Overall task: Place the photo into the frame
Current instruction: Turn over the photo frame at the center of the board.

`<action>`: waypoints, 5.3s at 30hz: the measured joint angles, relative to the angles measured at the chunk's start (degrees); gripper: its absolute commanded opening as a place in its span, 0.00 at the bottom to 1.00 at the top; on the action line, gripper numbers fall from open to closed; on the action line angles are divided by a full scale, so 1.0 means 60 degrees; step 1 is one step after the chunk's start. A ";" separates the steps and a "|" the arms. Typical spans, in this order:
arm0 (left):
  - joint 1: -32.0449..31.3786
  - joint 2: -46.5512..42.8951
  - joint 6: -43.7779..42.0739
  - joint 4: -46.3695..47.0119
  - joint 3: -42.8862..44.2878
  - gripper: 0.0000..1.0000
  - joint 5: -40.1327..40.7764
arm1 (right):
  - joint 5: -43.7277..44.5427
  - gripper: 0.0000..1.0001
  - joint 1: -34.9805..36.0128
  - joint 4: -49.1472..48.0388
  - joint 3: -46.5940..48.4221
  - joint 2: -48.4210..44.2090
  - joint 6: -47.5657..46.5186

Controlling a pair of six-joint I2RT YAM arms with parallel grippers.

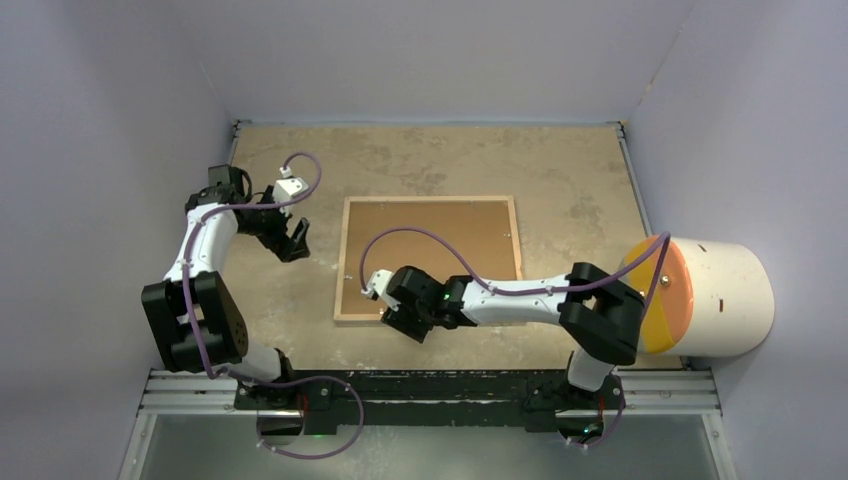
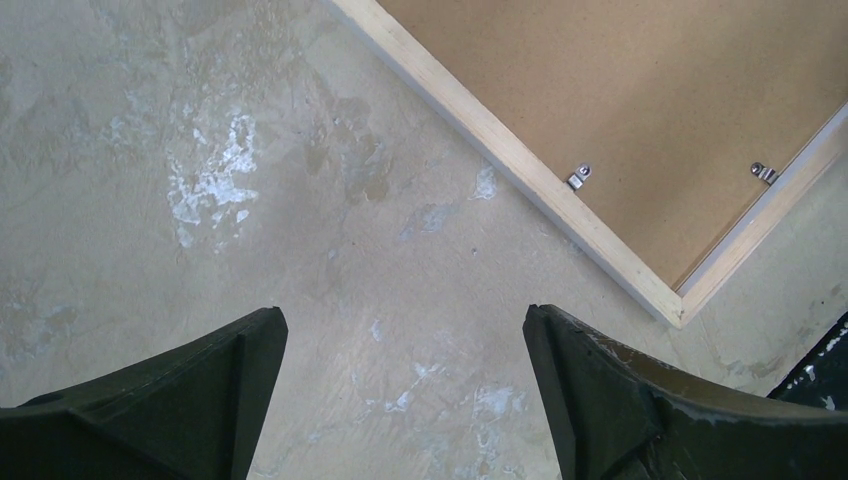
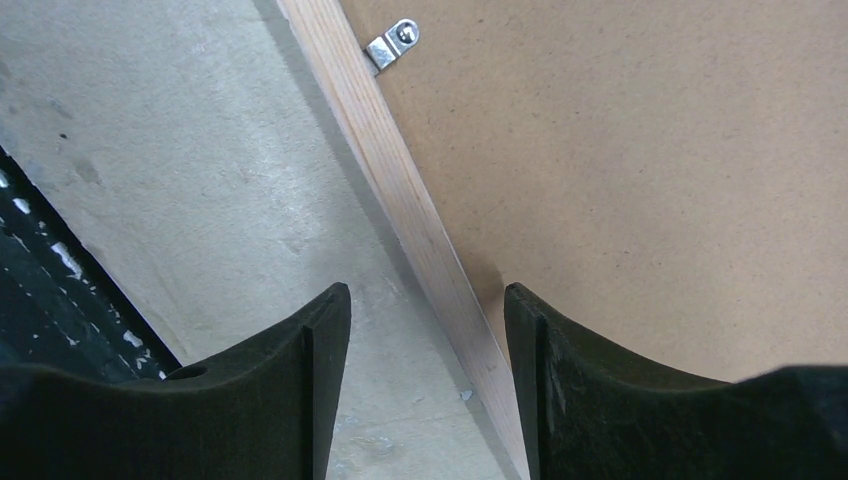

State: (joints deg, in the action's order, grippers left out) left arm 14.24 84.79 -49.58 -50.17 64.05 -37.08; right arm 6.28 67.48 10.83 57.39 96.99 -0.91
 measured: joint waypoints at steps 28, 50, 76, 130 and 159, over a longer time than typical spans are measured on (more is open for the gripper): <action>0.0171 -0.1173 -0.6215 -0.2095 -0.1191 1.00 -0.2590 | 0.0295 0.00 0.0018 0.0998 0.1632 0.0586 -0.0022; -0.2208 -0.5992 -1.0153 0.2732 -0.4732 0.73 -0.2838 | -0.1916 0.00 -0.1158 0.1166 0.3020 -0.0372 0.1279; -0.2900 -0.6484 -1.1136 0.2616 -0.4929 0.84 -0.1690 | -0.1971 0.00 -0.1333 0.1712 0.3555 -0.0364 0.1472; -0.3639 -0.4798 -0.8761 0.3268 -0.3730 0.00 -0.0951 | 0.1417 0.83 0.0488 0.3730 0.3661 -0.1461 -0.0627; -0.3140 -0.5264 -0.2568 0.5887 -0.2313 0.87 -0.0419 | 0.6069 0.02 0.0929 0.3512 0.6291 -0.0291 -0.0769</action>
State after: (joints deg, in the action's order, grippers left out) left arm -4.60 53.21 -64.99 -14.85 50.17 -39.59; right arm 42.70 73.06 31.90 95.13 95.24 -5.52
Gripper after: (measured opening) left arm 0.855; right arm 0.294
